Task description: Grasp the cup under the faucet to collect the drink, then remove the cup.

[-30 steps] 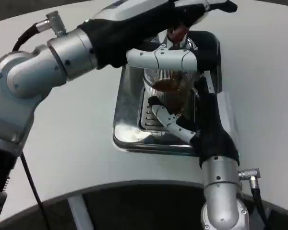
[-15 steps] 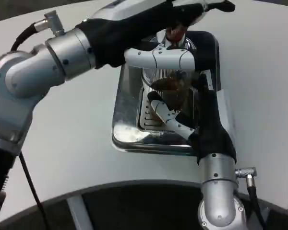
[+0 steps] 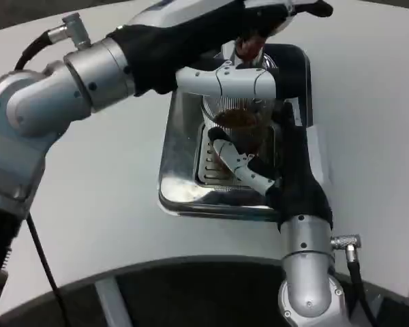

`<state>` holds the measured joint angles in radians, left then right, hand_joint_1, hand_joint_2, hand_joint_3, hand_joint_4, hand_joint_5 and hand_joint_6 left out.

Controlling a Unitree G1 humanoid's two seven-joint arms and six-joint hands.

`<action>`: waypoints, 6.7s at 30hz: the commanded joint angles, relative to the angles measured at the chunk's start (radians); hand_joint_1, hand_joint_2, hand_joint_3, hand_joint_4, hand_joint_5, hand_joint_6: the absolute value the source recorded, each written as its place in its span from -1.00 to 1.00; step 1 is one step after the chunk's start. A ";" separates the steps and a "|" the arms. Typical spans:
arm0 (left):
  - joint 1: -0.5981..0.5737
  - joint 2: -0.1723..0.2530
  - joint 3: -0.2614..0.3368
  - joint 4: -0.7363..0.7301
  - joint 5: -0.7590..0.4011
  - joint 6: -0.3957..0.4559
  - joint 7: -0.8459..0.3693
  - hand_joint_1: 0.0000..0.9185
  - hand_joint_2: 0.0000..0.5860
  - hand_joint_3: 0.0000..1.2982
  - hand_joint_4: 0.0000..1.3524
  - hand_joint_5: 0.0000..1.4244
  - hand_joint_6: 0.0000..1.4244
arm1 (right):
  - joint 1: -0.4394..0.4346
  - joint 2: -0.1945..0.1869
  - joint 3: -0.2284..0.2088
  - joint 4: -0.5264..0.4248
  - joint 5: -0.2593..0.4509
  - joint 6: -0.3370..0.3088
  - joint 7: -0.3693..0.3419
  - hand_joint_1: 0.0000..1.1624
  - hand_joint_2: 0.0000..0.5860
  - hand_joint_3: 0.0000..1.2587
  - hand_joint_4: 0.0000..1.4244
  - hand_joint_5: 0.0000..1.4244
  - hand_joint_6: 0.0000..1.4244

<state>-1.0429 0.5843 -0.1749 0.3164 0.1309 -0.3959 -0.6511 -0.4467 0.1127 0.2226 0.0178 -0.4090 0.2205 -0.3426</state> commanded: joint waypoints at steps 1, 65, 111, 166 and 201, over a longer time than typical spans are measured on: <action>0.032 0.029 -0.019 0.018 0.039 0.022 -0.040 -1.00 -0.64 -0.77 -0.96 -0.90 -0.80 | 0.000 0.045 0.007 0.029 0.012 0.036 0.006 0.29 -0.17 -1.00 -0.94 -0.79 -0.78; 0.060 0.051 -0.002 0.016 0.038 -0.008 -0.015 -1.00 -0.65 -0.77 -0.92 -0.86 -0.79 | -0.051 0.081 0.037 0.145 0.029 0.061 -0.186 0.38 -0.15 -0.50 -0.44 -0.33 -0.36; 0.236 0.046 0.230 -0.105 -0.092 -0.120 0.089 -1.00 -0.63 -0.68 -0.70 -0.61 -0.59 | 0.001 0.032 0.002 0.059 0.014 0.056 -0.155 0.33 -0.13 -0.37 -0.37 -0.27 -0.30; 0.832 0.071 0.504 -0.326 -0.162 -0.058 0.236 -1.00 -0.60 -0.53 -0.51 -0.43 -0.40 | 0.143 -0.008 -0.018 -0.093 -0.086 0.028 -0.118 0.31 -0.07 -0.20 -0.24 -0.13 -0.15; 0.906 0.068 0.466 -0.337 -0.116 -0.030 0.244 -1.00 -0.62 -0.56 -0.58 -0.52 -0.46 | 0.306 -0.054 -0.021 -0.288 -0.112 -0.073 -0.089 0.40 -0.16 -0.01 -0.02 0.20 0.27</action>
<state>-0.1580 0.6535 0.2959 -0.0182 0.0082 -0.4345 -0.4158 -0.1760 0.0584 0.1940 -0.2272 -0.5167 0.1838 -0.4389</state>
